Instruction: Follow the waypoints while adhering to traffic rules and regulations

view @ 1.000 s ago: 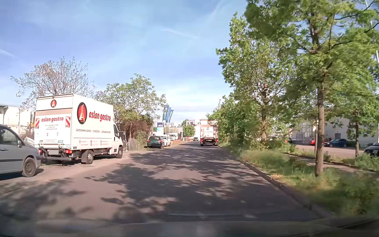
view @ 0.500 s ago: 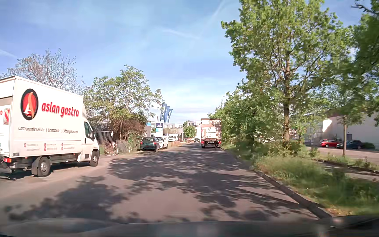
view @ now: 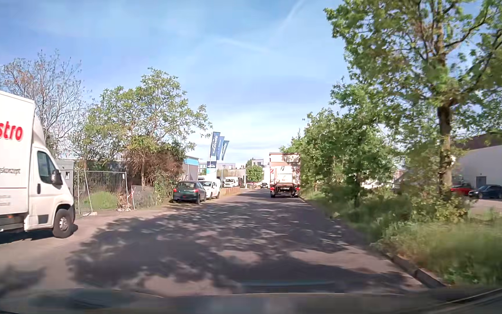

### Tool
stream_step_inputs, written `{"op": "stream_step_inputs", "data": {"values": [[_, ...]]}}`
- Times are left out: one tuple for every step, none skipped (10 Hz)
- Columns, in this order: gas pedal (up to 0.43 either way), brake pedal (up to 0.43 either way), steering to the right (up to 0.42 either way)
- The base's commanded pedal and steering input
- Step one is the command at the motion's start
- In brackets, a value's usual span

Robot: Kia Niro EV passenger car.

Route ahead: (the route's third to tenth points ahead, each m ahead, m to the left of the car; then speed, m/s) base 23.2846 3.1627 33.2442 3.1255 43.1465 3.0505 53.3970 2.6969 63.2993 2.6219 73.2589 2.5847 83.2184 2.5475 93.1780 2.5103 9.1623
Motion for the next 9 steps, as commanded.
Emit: {"op": "stream_step_inputs", "data": {"values": [[0.209, 0.000, -0.030], [0.209, 0.000, -0.033], [0.197, 0.000, -0.034], [0.197, 0.000, -0.034], [0.189, 0.000, -0.034], [0.177, 0.000, -0.034], [0.177, 0.000, -0.034], [0.157, 0.000, -0.034], [0.157, 0.000, -0.034]]}}
